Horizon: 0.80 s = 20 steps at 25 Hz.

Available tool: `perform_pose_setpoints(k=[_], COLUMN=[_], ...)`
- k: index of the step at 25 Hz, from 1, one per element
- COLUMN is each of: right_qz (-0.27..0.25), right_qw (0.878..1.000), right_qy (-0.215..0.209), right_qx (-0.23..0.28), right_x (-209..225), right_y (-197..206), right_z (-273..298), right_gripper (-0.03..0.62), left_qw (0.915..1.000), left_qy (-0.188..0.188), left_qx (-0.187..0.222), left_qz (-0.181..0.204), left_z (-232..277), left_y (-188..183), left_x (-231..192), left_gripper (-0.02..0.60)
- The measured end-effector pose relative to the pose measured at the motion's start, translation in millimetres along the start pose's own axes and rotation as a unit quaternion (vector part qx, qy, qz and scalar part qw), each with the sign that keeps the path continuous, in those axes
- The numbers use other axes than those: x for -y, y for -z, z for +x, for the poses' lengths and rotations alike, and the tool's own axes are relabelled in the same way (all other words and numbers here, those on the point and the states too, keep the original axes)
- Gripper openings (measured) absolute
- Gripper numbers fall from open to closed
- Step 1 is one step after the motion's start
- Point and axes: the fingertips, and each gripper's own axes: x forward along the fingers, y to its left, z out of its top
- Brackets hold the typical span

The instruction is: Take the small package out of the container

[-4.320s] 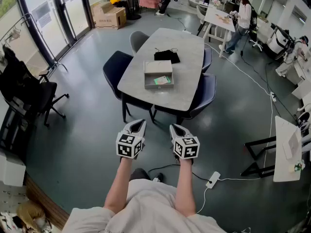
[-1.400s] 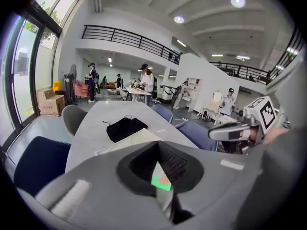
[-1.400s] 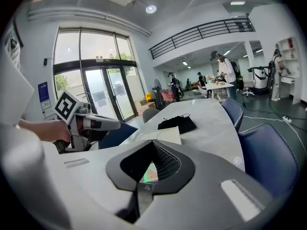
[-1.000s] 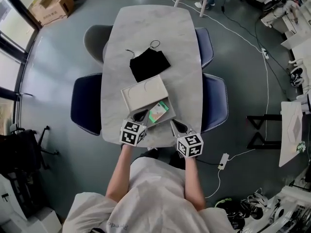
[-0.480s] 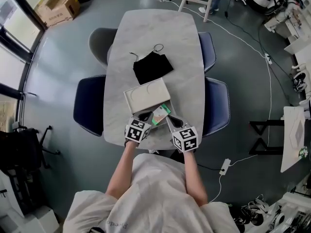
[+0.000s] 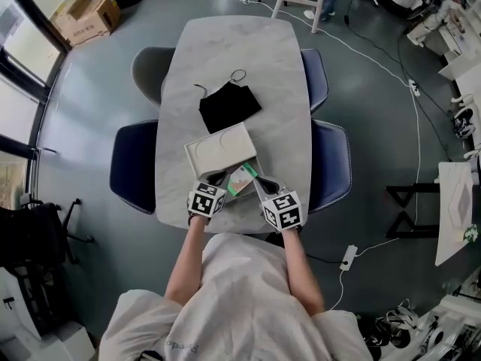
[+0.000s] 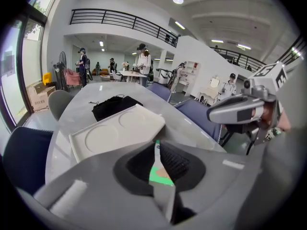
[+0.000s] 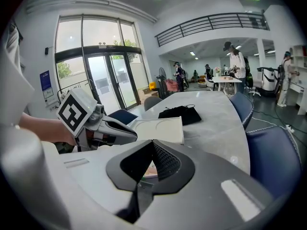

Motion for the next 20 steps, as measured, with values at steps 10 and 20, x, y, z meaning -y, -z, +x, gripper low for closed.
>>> perform_pose_setpoints(k=[10,20], right_qz=[0.015,0.024], right_qw=[1.0,0.999], right_qy=[0.013,0.018], right_qx=[-0.012,-0.015], right_x=[13.4,24.2], right_y=[13.7,19.9], right_z=[-1.3,-1.3], right_gripper=[0.003,0.003], left_qw=[0.9987,0.9929], left_qy=[0.012,0.047], left_qx=[-0.03,-0.081], left_qz=[0.039,0.073], left_z=[14.7,33.3], left_y=[7.1,22.7], left_x=[14.2,30.5], left_gripper=[0.195,0.288])
